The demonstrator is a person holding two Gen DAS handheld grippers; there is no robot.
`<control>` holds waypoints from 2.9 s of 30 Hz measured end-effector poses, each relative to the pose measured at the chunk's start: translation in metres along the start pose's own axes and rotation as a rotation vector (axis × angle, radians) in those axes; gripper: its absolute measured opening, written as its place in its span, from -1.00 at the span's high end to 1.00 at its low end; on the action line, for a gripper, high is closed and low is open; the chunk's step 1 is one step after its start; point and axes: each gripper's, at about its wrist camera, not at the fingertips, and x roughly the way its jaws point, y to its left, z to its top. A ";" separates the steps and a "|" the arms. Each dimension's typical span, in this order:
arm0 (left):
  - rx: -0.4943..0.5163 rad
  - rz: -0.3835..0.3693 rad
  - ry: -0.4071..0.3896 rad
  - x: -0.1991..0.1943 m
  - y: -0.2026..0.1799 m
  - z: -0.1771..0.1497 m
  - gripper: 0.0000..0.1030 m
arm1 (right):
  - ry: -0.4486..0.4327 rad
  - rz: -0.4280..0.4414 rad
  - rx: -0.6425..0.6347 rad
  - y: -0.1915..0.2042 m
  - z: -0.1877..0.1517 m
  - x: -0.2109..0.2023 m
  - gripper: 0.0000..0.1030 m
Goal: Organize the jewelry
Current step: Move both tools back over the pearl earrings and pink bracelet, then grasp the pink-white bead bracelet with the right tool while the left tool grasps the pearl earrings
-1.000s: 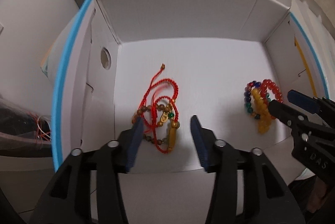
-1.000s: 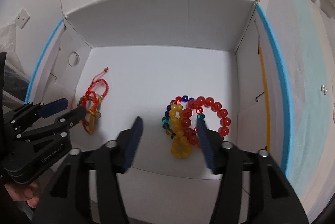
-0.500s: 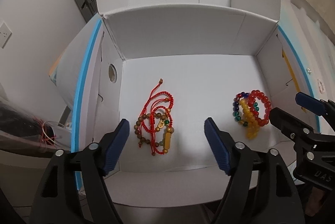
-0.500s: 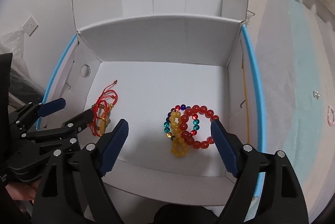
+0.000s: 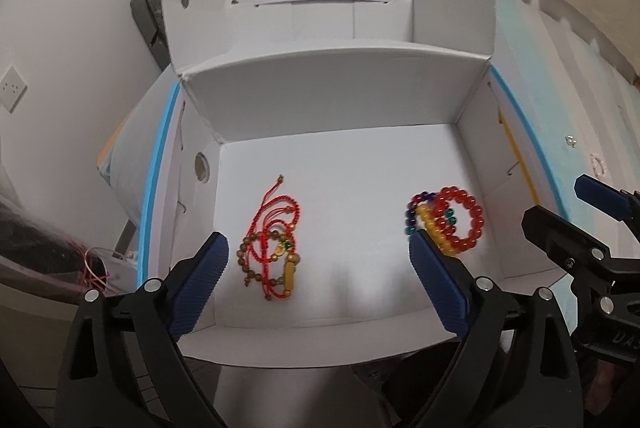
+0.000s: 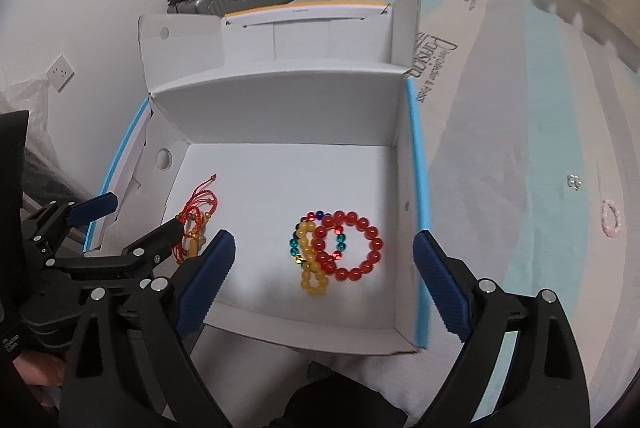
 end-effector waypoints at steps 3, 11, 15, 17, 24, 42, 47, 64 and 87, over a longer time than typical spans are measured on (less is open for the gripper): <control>0.013 -0.010 -0.012 -0.007 -0.014 0.003 -0.85 | -0.013 -0.012 0.012 -0.011 -0.001 -0.009 -0.71; 0.054 -0.039 -0.035 -0.019 -0.055 0.012 -0.89 | -0.051 -0.052 0.064 -0.053 -0.004 -0.039 -0.77; 0.082 -0.055 -0.051 -0.027 -0.081 0.018 -0.89 | -0.069 -0.073 0.091 -0.077 -0.009 -0.055 -0.77; 0.094 -0.063 -0.056 -0.029 -0.092 0.019 -0.89 | -0.076 -0.083 0.104 -0.089 -0.011 -0.062 -0.77; 0.149 -0.102 -0.078 -0.038 -0.140 0.025 -0.89 | -0.096 -0.121 0.157 -0.133 -0.022 -0.086 -0.77; 0.293 -0.207 -0.099 -0.029 -0.269 0.036 -0.89 | -0.109 -0.244 0.330 -0.270 -0.058 -0.121 -0.77; 0.325 -0.243 -0.107 -0.013 -0.306 0.045 -0.89 | -0.094 -0.270 0.373 -0.307 -0.063 -0.118 -0.77; 0.415 -0.305 -0.070 0.084 -0.404 0.085 -0.89 | -0.001 -0.319 0.456 -0.423 -0.061 -0.042 -0.77; 0.495 -0.341 0.037 0.205 -0.478 0.111 -0.30 | 0.148 -0.293 0.444 -0.492 -0.042 0.081 -0.31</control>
